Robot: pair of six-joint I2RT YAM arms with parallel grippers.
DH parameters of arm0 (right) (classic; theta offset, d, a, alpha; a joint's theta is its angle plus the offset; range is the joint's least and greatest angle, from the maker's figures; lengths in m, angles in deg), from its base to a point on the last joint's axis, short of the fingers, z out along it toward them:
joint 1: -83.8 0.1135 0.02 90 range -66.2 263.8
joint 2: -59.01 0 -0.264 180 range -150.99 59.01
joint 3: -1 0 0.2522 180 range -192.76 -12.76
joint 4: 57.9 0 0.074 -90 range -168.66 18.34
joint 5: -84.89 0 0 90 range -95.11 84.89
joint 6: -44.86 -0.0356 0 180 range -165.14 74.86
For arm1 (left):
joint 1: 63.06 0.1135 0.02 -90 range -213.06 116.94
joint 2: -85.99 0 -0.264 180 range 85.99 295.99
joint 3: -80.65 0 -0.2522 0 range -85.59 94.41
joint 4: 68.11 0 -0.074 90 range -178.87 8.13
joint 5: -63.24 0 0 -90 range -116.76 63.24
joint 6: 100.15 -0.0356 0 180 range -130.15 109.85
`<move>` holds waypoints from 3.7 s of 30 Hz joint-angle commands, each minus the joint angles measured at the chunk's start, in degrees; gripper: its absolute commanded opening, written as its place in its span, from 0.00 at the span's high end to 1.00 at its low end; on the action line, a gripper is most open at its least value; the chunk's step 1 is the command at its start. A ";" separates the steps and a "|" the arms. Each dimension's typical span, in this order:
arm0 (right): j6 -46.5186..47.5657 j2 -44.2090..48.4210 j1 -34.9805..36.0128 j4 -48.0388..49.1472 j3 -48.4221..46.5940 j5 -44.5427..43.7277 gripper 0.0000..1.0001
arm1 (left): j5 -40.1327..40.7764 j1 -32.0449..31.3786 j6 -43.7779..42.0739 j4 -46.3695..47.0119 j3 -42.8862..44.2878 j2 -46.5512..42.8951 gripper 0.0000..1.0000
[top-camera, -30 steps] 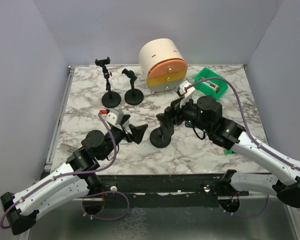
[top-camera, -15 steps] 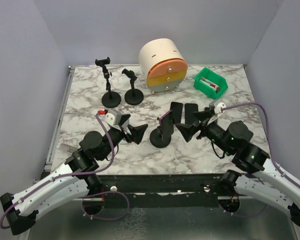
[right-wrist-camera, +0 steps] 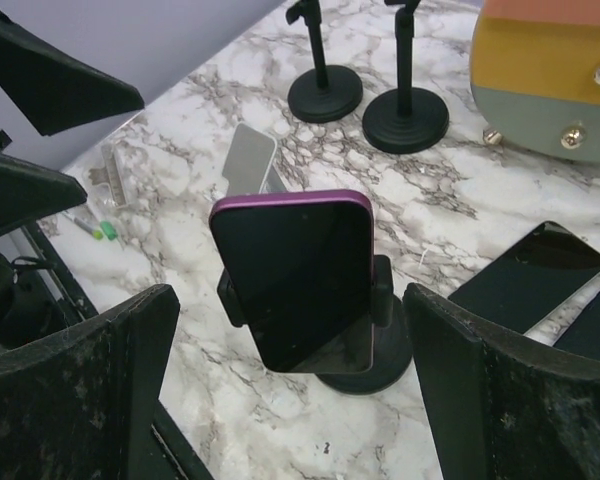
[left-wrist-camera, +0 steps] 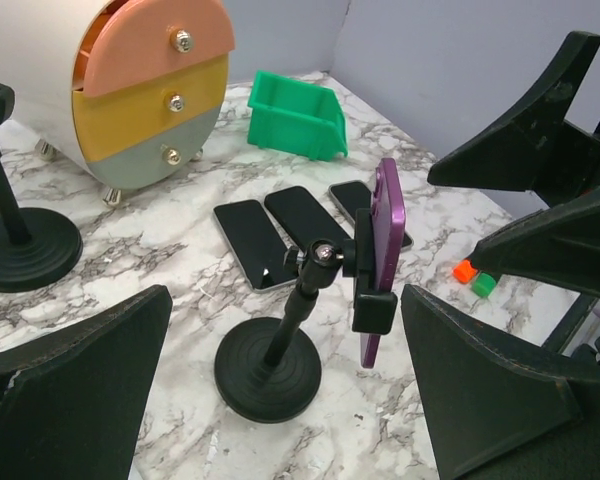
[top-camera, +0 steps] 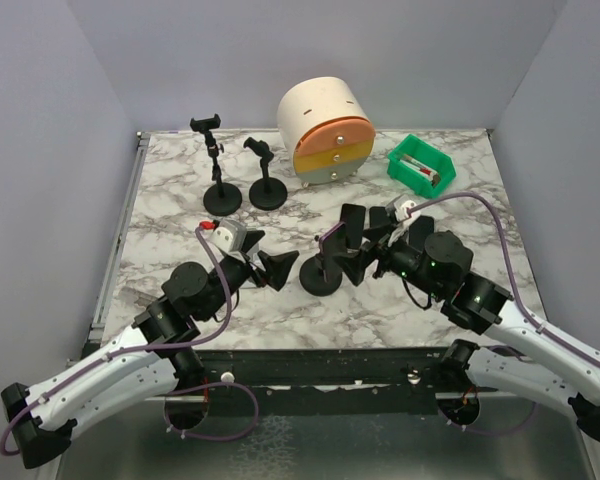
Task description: Remove the phone from the phone stand
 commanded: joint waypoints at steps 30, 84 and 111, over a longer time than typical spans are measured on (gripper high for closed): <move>3.14 -13.27 -0.23 5.74 -6.27 -0.49 0.03 | -1.06 -3.60 -1.54 0.35 -0.49 -0.14 0.02; 0.71 -13.95 -0.23 4.84 -7.86 2.37 0.65 | -7.40 -4.05 4.13 15.46 -0.76 21.29 0.47; 3.29 -8.85 -0.26 0.89 -4.70 6.38 1.00 | -10.13 -2.09 4.58 15.48 -7.14 13.77 1.00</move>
